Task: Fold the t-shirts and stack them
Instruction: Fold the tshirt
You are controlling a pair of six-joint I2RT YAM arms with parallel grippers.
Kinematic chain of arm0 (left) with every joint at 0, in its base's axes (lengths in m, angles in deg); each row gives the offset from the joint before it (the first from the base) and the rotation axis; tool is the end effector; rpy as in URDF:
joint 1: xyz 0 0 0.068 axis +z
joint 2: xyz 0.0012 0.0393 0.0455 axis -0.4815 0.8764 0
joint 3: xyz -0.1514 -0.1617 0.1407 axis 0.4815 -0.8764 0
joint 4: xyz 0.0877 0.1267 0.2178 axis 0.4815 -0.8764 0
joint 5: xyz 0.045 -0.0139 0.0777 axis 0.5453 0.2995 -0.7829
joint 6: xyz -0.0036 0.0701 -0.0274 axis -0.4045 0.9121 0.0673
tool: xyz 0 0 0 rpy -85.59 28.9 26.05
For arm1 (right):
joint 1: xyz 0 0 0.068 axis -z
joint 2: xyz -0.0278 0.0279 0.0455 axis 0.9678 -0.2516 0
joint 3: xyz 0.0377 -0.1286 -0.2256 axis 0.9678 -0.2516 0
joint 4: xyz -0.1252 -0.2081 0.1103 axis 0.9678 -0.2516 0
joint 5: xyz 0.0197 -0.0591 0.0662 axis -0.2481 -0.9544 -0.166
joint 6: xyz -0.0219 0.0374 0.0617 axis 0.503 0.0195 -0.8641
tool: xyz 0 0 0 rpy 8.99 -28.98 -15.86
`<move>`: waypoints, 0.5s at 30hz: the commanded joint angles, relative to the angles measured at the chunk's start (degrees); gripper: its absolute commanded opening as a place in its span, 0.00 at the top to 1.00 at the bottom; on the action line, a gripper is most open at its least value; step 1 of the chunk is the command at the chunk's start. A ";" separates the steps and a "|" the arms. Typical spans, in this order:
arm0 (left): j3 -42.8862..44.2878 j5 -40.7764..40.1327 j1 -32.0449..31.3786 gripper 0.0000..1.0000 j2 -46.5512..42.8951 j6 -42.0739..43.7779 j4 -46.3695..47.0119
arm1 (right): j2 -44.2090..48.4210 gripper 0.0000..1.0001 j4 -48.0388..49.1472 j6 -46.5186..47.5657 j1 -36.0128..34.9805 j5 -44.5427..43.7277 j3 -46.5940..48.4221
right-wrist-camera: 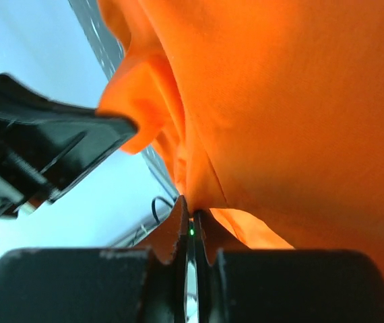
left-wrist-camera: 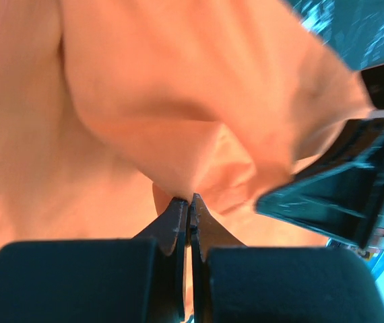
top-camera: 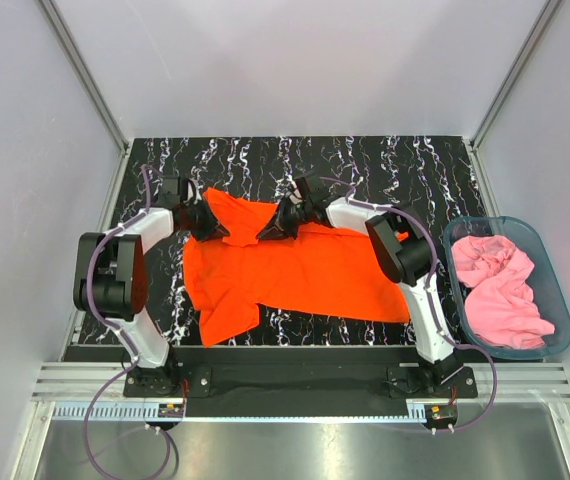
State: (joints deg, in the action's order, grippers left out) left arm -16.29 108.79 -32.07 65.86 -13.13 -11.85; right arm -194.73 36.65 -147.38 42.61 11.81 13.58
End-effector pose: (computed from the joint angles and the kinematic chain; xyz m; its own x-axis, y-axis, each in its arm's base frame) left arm 0.3691 -0.0481 0.1479 -0.8373 -0.4837 -0.2548 -0.2464 0.7499 -0.6140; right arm 0.4027 0.3088 0.1011 -0.9866 0.1528 0.0573 0.1300 0.5234 0.8421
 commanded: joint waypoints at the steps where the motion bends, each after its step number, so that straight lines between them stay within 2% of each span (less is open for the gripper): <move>1: -2.51 1.46 0.21 0.99 -3.63 0.87 -0.35 | 2.81 1.00 -3.44 2.78 0.65 7.53 0.15; 15: -8.14 0.23 1.97 0.97 -9.34 2.72 -4.04 | -0.53 1.00 -6.69 6.65 2.93 14.66 0.93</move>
State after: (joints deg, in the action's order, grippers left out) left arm -23.32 108.83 -31.02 60.16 -11.58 -15.19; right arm -194.66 31.58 -142.73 44.75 22.11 12.44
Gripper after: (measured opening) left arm 0.028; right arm 0.062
